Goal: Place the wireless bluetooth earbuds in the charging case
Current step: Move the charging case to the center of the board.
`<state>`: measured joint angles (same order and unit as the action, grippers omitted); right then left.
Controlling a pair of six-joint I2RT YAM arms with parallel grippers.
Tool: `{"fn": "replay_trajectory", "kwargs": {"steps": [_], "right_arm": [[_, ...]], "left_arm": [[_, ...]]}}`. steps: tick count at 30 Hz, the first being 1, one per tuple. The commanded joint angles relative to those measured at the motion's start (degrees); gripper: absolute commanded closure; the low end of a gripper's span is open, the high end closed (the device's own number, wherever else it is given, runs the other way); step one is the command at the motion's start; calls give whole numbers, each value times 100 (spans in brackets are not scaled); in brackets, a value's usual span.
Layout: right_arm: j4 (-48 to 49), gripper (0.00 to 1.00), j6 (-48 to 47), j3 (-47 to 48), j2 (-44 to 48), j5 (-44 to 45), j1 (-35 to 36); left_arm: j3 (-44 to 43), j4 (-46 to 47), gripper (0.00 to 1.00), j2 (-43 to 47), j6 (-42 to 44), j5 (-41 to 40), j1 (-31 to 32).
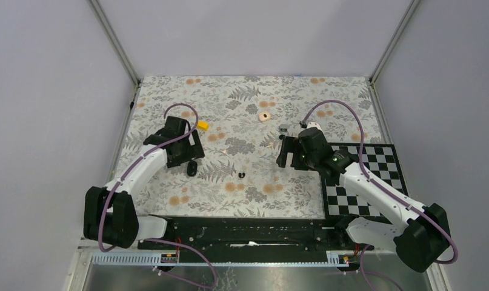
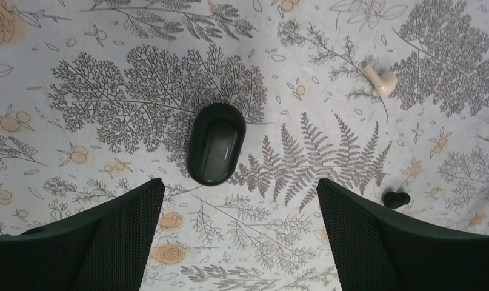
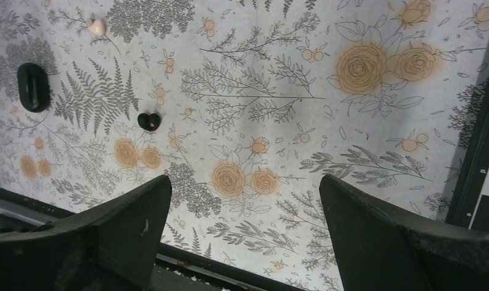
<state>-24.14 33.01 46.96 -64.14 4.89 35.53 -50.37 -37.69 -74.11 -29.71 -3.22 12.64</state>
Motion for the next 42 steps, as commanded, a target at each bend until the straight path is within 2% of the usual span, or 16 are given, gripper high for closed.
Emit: {"fn": "replay_trajectory", "kwargs": {"steps": [1,5,10,13,16,24,29,31,37,42], "right_arm": [[221,0,181,17,-115,-263,32],[221,0,292,21,-186,-211,29],[185,0,360,50,-155,-228,30],[187,0,372,-13,-111,-163,32],[187,0,376,-20,-173,-201,33],[164,1,445,-68,-113,-207,33],[166,0,433,-60,-95,-226,26],[145,0,429,-42,-80,-257,33],[-44,1,376,-79,69,-69,33],[31,0,418,-260,360,45,29]], "left_arm": [[-87,129,4,-276,-266,-491,-14],[-24,292,14,-757,-341,-473,-16],[62,471,21,-1053,-513,-517,-16],[55,564,33,-1125,-509,-444,-16],[24,565,39,-1387,-517,-359,-16],[52,579,40,-1499,-599,-437,-16],[62,684,65,-1669,-694,-279,65],[75,729,69,-1774,-804,-268,220],[261,769,70,-1507,-1216,-327,796],[219,1229,71,-958,-1443,57,1784]]}}
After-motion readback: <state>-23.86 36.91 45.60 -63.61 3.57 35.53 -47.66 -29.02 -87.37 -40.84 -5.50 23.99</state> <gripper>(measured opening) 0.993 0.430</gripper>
